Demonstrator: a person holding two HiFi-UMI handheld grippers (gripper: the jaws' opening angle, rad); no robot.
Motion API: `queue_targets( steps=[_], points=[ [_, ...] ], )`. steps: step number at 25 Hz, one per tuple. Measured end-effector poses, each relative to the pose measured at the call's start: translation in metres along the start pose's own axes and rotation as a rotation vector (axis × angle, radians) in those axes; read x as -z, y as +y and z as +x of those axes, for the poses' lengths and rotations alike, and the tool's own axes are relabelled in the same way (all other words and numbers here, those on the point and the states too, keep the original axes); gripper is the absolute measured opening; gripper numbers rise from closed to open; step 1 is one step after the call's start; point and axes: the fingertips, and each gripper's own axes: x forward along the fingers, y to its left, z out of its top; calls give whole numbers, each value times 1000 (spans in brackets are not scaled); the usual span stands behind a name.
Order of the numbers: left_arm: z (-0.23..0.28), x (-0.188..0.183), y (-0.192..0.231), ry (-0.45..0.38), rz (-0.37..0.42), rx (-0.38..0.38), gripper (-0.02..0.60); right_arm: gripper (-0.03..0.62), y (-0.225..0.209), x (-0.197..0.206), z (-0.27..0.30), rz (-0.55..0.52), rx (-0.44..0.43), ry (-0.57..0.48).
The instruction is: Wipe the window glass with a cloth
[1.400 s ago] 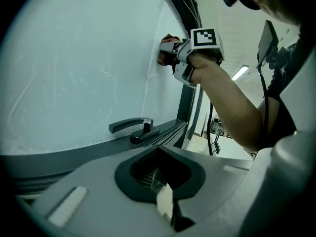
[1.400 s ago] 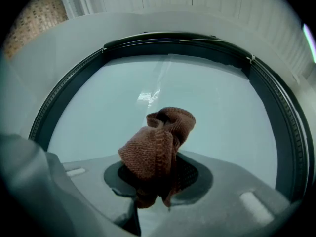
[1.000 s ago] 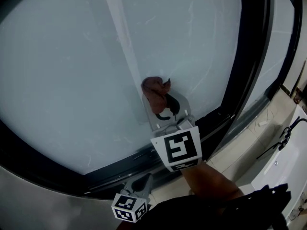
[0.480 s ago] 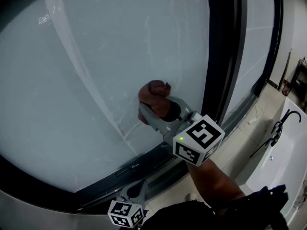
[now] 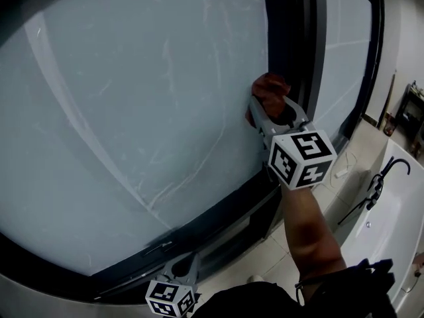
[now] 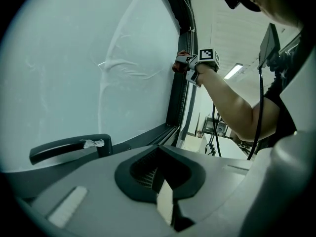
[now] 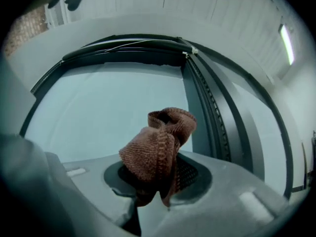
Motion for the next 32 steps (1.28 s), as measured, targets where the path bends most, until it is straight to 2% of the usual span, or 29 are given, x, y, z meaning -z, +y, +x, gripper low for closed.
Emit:
queue_targets(
  steps=[9,16,25,32],
  points=[
    [10,-9,-7,-23,-1,-31,17,104,-24,-9,22,-104,59,31],
    [7,-7,-5,-19,-7,-48,17,104,-29,-9,32,-89,58,36],
    [-4,4,3,-10,-21,-48,17,104,-2,-15,36,-41,23,26],
    [-17,6,10,-18,-18,-46,17,104,43,-23,31,-38,-46,11]
  ],
)
